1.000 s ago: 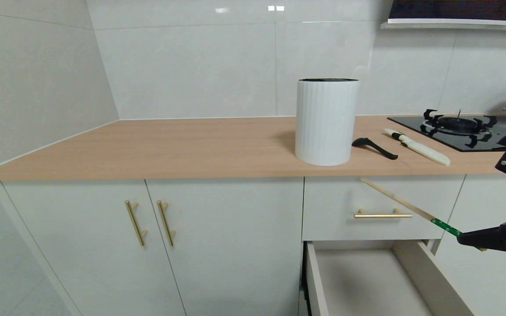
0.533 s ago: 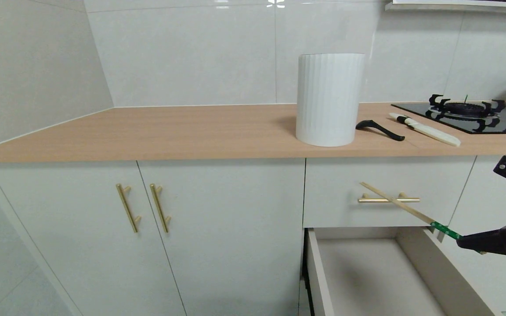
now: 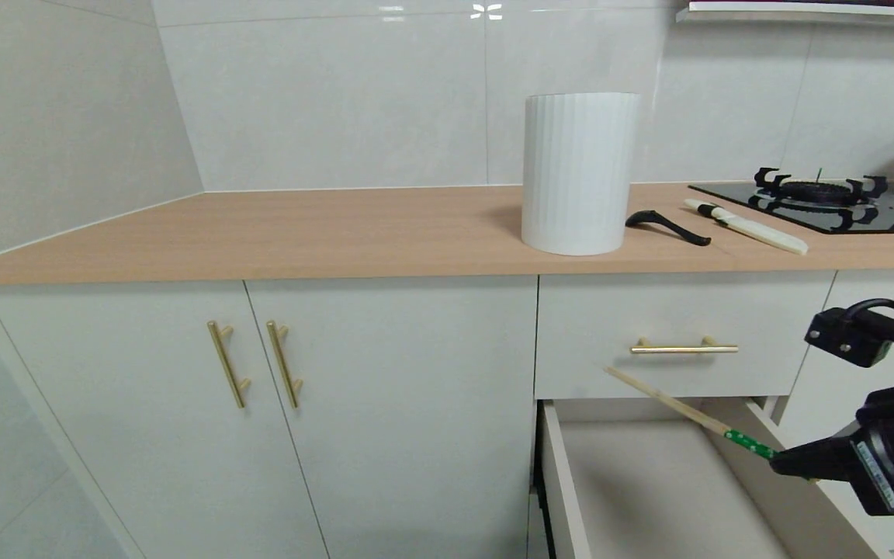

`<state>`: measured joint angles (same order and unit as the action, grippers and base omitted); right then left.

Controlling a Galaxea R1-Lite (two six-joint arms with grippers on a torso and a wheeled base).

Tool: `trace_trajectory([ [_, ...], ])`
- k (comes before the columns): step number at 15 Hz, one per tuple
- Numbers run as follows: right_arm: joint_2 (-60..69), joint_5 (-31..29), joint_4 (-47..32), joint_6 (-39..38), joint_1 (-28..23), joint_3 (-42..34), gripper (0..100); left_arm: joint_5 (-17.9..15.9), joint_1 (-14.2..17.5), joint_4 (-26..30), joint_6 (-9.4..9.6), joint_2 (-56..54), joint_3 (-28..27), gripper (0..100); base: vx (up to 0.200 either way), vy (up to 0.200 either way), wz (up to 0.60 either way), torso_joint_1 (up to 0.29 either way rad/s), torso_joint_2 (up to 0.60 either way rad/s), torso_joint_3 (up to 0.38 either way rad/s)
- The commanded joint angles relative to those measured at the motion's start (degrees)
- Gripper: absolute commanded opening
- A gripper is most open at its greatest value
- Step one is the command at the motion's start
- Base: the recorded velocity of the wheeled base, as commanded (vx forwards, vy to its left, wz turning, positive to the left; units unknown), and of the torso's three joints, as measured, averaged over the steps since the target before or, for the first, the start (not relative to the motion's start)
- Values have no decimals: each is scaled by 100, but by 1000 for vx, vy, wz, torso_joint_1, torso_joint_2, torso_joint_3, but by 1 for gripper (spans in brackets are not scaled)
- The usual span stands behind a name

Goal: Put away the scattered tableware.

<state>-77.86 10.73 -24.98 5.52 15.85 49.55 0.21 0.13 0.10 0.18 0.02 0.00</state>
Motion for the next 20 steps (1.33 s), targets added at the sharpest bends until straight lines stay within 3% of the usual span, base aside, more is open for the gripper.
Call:
trace_trajectory([
  [1,-880,-1,2,-25,147,19,0,-3,4,-1,-1,-2,0,100,0,0,0,0,0,0],
  [5,-2242,8,19,-209,129,292,0,-3,4,-1,-1,-2,0,100,0,0,0,0,0,0],
  [12,-4642,-9,450,-1721,366,1478,0,-3,-5,-1,-1,-2,0,100,0,0,0,0,0,0],
  [15,-4940,-343,468,-1871,586,1592,0,6,-5,-1,-1,-2,0,100,0,0,0,0,0,0],
  [17,-5134,-994,494,-2046,823,1566,0,6,4,-1,-1,-2,0,100,0,0,0,0,0,0],
  [20,-5151,-1126,705,-2108,946,1408,0,-3,-5,-1,-1,-2,0,100,0,0,0,0,0,0],
])
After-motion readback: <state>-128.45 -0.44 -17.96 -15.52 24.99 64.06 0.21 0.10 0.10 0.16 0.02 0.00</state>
